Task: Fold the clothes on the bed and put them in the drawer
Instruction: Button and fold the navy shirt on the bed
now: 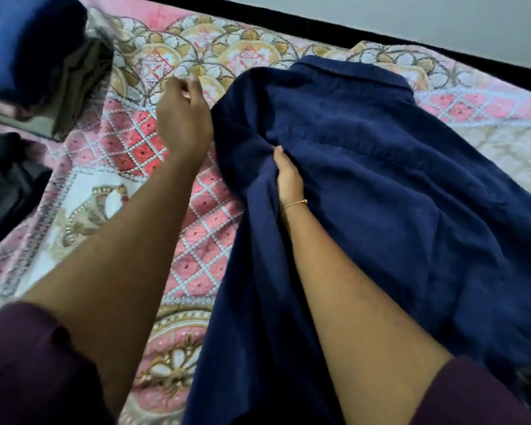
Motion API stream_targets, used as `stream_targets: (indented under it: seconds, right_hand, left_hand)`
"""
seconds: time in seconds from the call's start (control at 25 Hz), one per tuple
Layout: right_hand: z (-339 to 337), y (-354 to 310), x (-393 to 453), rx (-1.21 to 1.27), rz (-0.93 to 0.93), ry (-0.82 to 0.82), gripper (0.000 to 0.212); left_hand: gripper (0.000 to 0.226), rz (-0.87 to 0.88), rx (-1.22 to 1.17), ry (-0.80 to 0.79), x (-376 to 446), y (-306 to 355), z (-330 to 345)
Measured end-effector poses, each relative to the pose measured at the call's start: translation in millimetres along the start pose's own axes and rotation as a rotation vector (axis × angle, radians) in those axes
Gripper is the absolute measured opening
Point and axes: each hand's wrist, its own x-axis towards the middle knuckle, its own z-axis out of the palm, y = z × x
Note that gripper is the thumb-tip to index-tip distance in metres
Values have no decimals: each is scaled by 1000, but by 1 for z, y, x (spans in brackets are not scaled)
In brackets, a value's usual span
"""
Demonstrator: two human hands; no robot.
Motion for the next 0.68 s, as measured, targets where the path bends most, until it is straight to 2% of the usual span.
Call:
stream_targets:
  seconds: [0.12,0.28,0.4,0.52,0.68]
  right_hand:
    - [3,-2,0,-134,-88,11,38]
    - [15,-8,-18,-237,-164,36,40]
    - [9,-1,-42,-310,-138,106,46]
    - [-5,3,-78,-321,-81,165,48]
    - [-28,8,-147,-737,-121,272,39]
  left_hand:
    - [33,21,-15,-72,-53,-39,-20]
    - [32,220,197,-393,-103,-71,-30]
    - [32,218,231,-606,-102,-76,-33]
    - [38,229,262,-688,-96,-78,-33]
    - [42,195,245,-762,-86,-77,-30]
